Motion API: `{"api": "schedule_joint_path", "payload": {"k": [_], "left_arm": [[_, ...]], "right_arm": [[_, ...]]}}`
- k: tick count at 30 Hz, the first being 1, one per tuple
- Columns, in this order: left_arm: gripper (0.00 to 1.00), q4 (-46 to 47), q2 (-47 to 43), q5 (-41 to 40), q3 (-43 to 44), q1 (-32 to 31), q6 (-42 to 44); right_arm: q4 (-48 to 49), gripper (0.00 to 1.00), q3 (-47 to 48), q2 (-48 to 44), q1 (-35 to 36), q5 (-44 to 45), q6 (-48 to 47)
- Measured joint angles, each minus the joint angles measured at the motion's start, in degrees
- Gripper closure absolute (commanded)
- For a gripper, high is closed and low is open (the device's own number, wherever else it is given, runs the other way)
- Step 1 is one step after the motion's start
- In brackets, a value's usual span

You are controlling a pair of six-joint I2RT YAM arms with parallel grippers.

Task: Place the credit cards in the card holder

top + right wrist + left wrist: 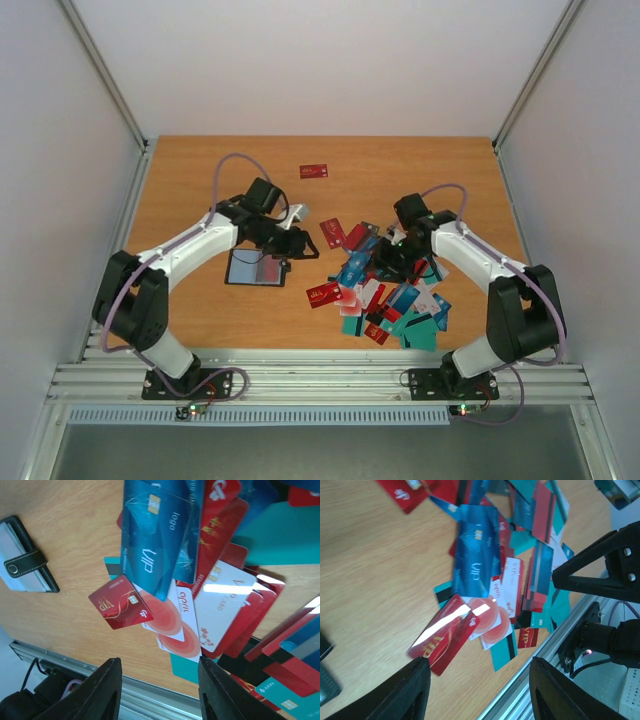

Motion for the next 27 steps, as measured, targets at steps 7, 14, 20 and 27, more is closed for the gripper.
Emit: {"api": "schedule_joint_path", "payload": {"k": [7,14,20,27], "left_arm": [[0.48,5.88,9.77,2.43,4.24,-5.38,-1.25],[0.48,8.55,21.46,3.93,11.89,-7.15,-1.92],[0.48,8.81,28.76,4.9,18.38,-7.26,-2.08],[0.48,8.57,33.4,6.78,22.4,-7.5,-2.01]], "right_arm": [[0.9,0.51,-4.02,-1.79,-3.65,-0.55,0.24],[6.34,0.5,-4.0,2.4,-3.98,-2.82,0.57],[10.62,0.5,-3.87,7.34,-4.0,-5.25,1.05],[14.4,0.52,-3.48,11.28,-4.0,-7.04,1.44]]}}
